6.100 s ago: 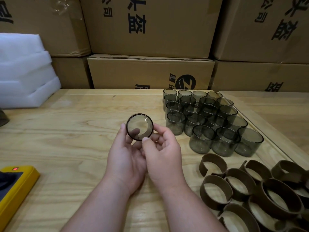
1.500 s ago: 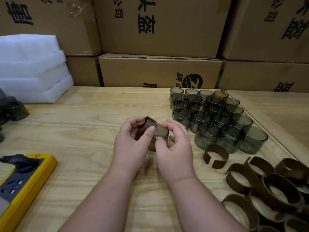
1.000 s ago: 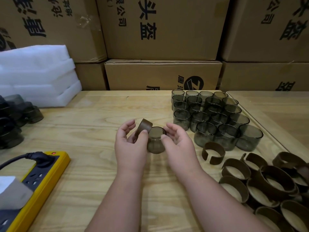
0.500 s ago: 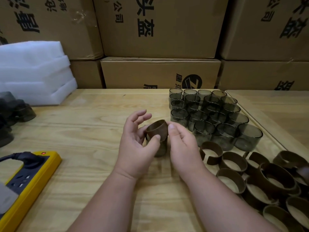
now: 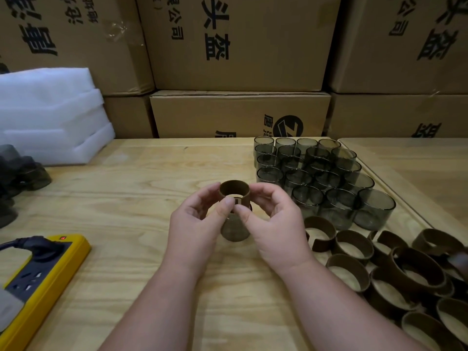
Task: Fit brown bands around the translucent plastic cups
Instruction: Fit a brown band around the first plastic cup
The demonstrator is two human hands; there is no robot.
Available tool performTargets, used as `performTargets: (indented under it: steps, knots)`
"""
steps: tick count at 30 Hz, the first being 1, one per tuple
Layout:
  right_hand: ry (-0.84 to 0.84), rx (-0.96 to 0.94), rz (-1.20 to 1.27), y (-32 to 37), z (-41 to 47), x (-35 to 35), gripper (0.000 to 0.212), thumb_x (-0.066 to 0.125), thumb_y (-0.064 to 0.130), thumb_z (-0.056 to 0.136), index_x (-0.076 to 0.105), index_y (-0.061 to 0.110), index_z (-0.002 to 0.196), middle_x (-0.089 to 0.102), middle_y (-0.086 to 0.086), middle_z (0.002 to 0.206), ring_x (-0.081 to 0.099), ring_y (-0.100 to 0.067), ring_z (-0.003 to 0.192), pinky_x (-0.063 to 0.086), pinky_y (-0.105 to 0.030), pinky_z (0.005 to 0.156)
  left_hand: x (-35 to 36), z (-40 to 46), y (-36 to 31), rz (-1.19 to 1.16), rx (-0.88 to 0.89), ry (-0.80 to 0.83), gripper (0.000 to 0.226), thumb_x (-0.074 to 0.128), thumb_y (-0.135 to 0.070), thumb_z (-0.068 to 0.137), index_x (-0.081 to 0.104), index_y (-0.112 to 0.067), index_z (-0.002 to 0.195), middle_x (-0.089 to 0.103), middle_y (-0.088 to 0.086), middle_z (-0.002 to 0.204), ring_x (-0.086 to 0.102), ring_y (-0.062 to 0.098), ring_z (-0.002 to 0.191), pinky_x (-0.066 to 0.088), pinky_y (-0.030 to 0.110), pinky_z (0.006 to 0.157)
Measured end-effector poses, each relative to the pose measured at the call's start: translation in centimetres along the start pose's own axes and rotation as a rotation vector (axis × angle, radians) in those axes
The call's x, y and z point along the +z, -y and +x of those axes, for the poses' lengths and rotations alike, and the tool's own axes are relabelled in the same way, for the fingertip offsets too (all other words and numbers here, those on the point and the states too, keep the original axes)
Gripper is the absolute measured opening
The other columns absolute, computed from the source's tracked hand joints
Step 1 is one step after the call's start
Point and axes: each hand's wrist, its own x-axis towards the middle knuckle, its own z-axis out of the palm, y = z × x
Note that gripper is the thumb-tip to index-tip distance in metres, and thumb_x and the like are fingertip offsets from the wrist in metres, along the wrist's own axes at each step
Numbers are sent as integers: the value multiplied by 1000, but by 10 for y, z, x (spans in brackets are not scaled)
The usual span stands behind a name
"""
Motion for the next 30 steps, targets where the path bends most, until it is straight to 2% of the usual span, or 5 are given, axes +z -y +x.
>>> performTargets:
  steps: [5,12,16,23,30]
  knots:
    - [25,-98,-53,0,1,-4,35,82,5,84,70,33,102,73,5,113,69,-6,111,56,-37,101,-1,-1,-4,36,-14,22,61,94,-35,60,73,-27,117,78,-8,111,71,9,112,56,27,94]
    - [24,-45,-36,-3,1,-2,36,85,12,83,72,35,107,76,16,112,68,-3,112,55,-36,102,1,-1,-5,45,-41,-28,61,89,-37,59,74,-24,116,79,-7,107,72,10,109,54,34,100]
    - [30,-42,-64,-1,0,-2,33,87,18,82,72,37,106,76,17,110,69,-4,112,55,-39,102,0,1,-3,10,-59,-34,64,90,-37,58,73,-22,118,80,-6,107,73,8,107,55,22,88]
    - [41,-85,-190,4,0,-4,40,89,22,79,68,39,108,74,18,111,66,3,112,52,-23,100,1,-1,-4,-46,-51,-7,62,89,-37,59,72,-19,116,80,-11,101,74,0,97,53,10,76]
    - [64,-56,-256,4,0,-9,35,87,19,82,69,29,109,74,18,107,66,7,107,50,-13,93,-2,1,-1,33,-65,-3,39,96,-31,61,81,-37,96,79,-13,107,71,6,112,53,34,100]
